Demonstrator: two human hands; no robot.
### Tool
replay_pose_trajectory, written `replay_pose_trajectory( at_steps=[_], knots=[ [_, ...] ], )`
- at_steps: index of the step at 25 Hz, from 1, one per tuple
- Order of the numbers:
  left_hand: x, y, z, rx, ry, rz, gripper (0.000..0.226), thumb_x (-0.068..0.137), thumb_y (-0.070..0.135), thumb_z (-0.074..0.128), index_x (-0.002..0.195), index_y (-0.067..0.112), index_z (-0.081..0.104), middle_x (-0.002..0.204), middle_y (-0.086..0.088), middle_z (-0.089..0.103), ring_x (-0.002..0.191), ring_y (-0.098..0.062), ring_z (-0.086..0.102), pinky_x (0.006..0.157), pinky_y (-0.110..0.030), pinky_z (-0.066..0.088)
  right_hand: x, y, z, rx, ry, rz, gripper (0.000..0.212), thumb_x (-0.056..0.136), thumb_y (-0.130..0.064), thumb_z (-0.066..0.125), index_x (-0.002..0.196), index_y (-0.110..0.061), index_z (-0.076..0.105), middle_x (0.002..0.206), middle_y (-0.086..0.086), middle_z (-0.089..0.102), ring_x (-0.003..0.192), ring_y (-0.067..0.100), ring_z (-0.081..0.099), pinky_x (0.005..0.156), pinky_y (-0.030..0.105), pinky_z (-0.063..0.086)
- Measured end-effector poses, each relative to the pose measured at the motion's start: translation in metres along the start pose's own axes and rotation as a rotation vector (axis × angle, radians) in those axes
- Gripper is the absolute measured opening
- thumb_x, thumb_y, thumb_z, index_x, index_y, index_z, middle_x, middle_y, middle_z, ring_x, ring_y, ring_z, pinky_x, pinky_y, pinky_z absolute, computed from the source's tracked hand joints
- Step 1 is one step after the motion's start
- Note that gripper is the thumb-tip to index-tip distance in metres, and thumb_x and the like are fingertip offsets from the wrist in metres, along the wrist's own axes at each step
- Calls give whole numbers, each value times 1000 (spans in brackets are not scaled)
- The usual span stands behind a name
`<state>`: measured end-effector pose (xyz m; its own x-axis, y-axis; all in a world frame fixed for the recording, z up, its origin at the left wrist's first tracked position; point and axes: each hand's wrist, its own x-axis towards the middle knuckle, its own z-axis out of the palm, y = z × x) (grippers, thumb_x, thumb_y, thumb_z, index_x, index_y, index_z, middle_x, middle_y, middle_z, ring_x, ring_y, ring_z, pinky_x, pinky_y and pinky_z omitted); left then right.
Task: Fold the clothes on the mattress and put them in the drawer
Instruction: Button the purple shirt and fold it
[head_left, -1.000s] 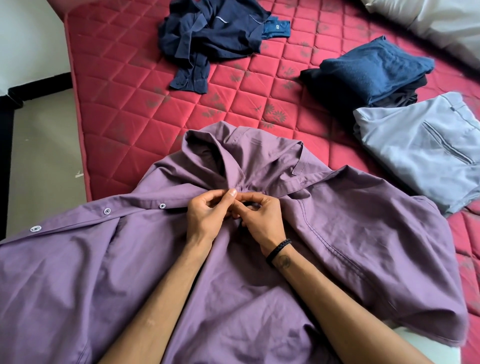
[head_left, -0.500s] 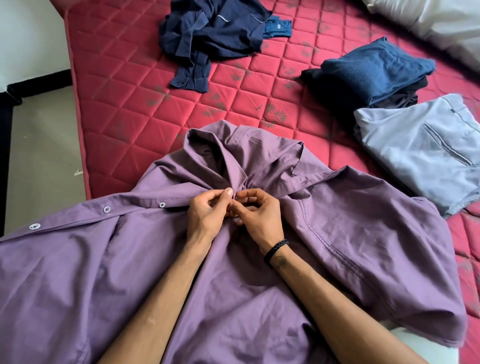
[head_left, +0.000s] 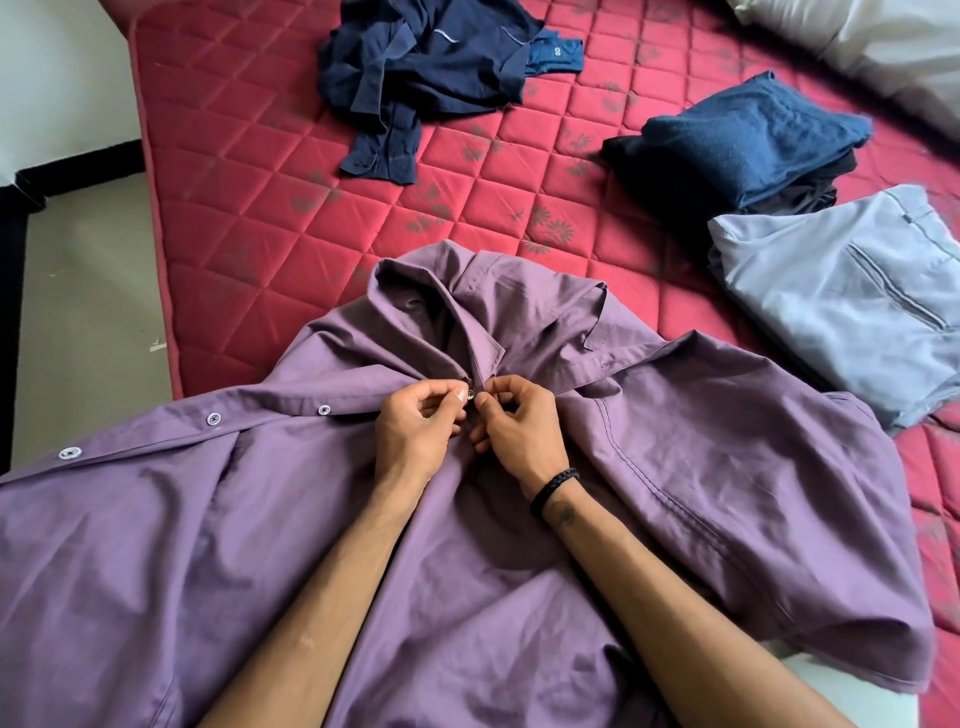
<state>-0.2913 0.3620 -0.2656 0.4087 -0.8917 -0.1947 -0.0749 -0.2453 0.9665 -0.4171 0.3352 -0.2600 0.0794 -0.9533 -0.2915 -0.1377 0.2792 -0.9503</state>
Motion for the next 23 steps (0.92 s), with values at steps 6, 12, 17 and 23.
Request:
replay_pose_trajectory(
  at_steps=[6,12,17,23],
  knots=[
    [2,-2,-1,13,0,-9,16,87,3,78,91,18,74,79,-3,75,70,-12,70,62,-21,56,1,-5,-7,85,-154,28,14,105,-5,53,93,-10,59,74,10,69,62,15,70,53,25,55],
    [0,4,0,-87,24,-87,11,87,3,79,90,13,75,66,1,72,52,-1,60,51,-14,47,-4,-7,-8,227,-154,42,12,98,1,64,91,-8,66,83,12,71,70,15,73,56,21,55],
    [-1,6,-2,-94,22,-118,10,88,3,77,92,13,76,61,8,71,48,1,57,48,-12,44,-3,-12,-13,332,-194,112,8,98,-8,67,98,-4,74,91,15,74,76,15,72,63,23,59],
    [-9,18,-1,-132,36,-101,3,89,19,80,88,19,77,67,5,74,55,-2,59,56,-16,52,0,-11,-18,320,-192,101,7,97,-7,68,98,-5,75,87,9,76,76,14,73,62,22,57]
  ],
)
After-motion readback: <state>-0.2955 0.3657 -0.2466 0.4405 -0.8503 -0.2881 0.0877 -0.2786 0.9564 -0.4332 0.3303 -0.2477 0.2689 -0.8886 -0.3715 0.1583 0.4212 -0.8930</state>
